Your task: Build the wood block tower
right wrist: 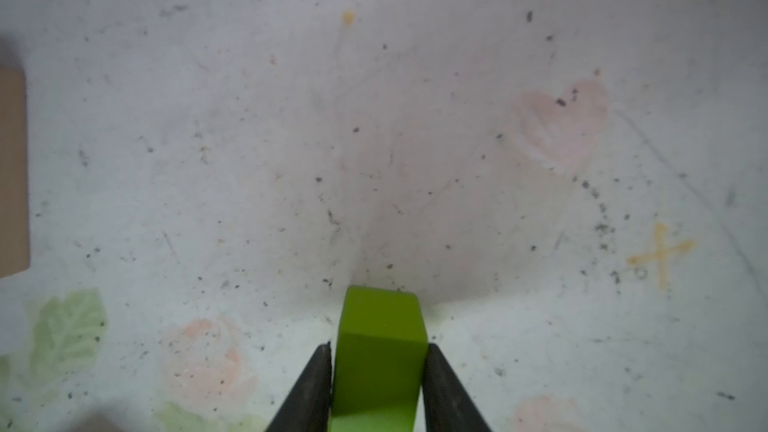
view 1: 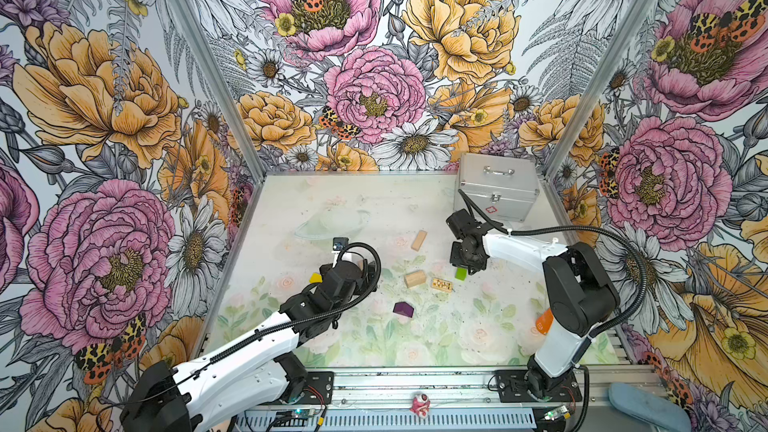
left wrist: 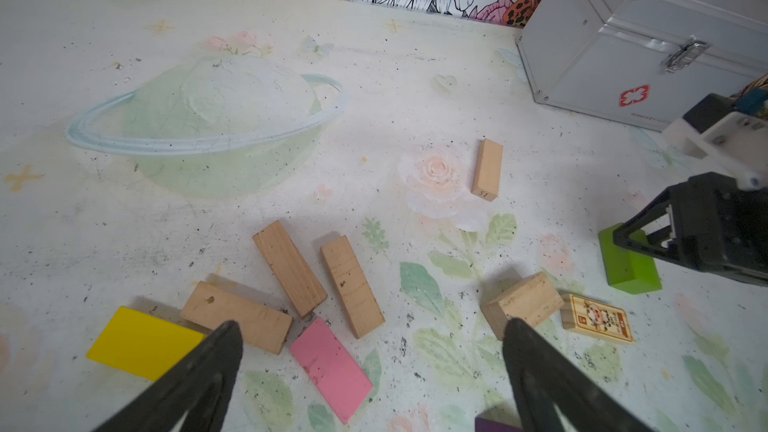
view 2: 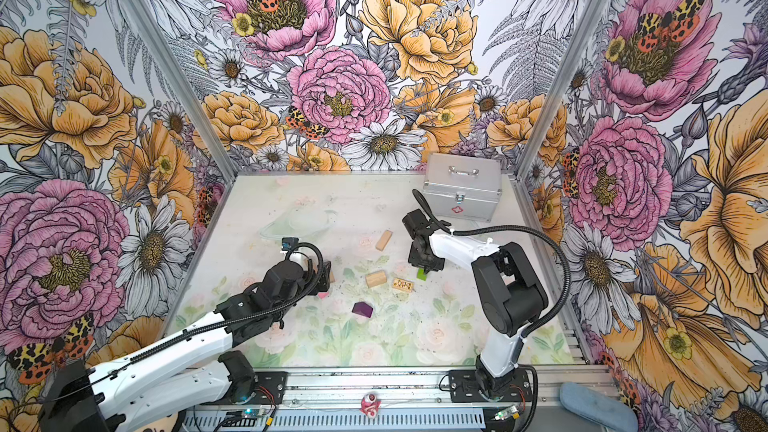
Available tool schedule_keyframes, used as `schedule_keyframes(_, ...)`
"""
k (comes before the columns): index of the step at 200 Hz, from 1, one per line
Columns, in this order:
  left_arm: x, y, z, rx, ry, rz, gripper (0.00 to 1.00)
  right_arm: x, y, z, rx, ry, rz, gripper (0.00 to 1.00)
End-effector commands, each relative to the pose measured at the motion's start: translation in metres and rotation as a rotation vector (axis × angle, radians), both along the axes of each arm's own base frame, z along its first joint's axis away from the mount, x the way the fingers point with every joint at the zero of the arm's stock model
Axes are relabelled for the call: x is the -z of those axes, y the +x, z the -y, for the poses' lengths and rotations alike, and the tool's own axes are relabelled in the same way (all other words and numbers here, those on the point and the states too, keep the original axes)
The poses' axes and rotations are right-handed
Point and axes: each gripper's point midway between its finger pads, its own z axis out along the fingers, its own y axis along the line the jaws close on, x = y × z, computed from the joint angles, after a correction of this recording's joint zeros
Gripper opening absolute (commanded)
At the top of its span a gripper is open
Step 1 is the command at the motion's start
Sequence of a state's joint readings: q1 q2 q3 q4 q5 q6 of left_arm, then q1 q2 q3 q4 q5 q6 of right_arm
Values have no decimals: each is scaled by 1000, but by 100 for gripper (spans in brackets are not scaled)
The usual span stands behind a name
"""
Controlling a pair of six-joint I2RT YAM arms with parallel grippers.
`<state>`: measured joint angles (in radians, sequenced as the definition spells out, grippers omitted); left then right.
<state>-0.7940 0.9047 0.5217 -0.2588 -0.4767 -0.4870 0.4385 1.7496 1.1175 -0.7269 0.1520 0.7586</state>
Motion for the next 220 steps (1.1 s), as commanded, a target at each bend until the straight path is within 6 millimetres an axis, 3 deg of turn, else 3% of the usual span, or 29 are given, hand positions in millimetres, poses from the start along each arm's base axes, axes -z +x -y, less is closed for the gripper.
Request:
schedule_keyframes(1,2,-4,-2,14,-2,-7,99,-11,-2,15,-23,-59,25,42)
schedule_keyframes(34,-1,-8,-4,21,-25,-1,99,-37,-4,13,-81,-110,74,58)
schedule_keyframes(52,-1,-12,-6,18,-47,-3,99,-57,-5,2,-124,-104,109,62)
schedule_keyframes(75,4,-19,-11,6,-74,-22,99,-78,-11,-30,-209,-40,154,63)
schedule_keyframes(97,11,-28,-16,-8,-104,-43,99,-85,-18,-64,-298,-2,171,66)
schedule_keyframes(140,15,-44,-30,-42,-168,-42,99,-66,-33,-123,-434,88,125,70)
schedule_keyframes(172,12,-51,-40,-61,-202,-23,99,-48,-38,-150,-501,125,86,75)
schedule_keyframes(176,11,-51,-41,-63,-204,-18,99,-47,-39,-153,-511,131,83,89)
schedule_keyframes(180,10,-52,-43,-67,-204,-15,99,-46,-38,-156,-517,135,81,93)
schedule_keyframes(220,4,-53,-46,-70,-208,0,99,-35,-44,-178,-581,152,45,95)
